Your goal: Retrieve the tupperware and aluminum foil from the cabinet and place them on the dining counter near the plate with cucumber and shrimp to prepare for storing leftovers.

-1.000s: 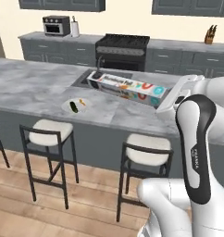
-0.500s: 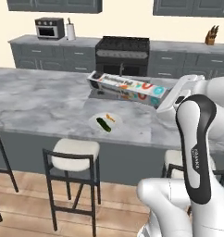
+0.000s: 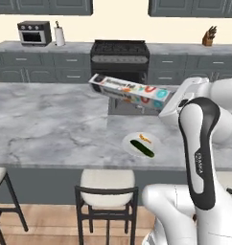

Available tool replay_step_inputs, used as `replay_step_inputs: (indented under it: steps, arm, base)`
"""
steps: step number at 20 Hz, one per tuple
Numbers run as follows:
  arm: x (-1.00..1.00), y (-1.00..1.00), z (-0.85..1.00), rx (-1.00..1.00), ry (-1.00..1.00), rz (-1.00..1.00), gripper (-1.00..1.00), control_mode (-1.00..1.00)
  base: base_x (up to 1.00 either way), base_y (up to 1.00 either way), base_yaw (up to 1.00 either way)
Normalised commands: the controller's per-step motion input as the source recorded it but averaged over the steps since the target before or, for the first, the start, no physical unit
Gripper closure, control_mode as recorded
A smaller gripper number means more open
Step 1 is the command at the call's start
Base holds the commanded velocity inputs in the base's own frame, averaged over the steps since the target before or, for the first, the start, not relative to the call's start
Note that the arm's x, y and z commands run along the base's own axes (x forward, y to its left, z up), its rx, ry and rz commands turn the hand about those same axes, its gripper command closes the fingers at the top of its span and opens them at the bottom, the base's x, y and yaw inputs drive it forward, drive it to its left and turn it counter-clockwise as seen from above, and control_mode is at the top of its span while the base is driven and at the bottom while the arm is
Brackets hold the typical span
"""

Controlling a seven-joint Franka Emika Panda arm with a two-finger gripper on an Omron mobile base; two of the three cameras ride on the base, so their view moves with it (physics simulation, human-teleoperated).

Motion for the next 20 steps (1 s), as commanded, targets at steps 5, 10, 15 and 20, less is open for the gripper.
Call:
replay_step_inputs:
  steps: [5,10,15,20]
  arm:
    - [0.23,0.06,-0.15,0.0,-0.02,-0.14,1.0,-1.0]
    - [0.32,-0.51,-0.28,0.02,0.01,-0.26,1.0,-1.0]
    - [0.05,-0.99,-0.33,0.09,0.08,-0.19,1.0,-1.0]
    - [0.0,-0.87,-0.34,0.29,0.33,-0.34,1.0,-1.0]
  base:
    - [0.39,0.36,-0.21]
    - [0.0,0.0,0.0]
    - [0.0,0.0,0.0]
    - [0.0,0.0,0.0]
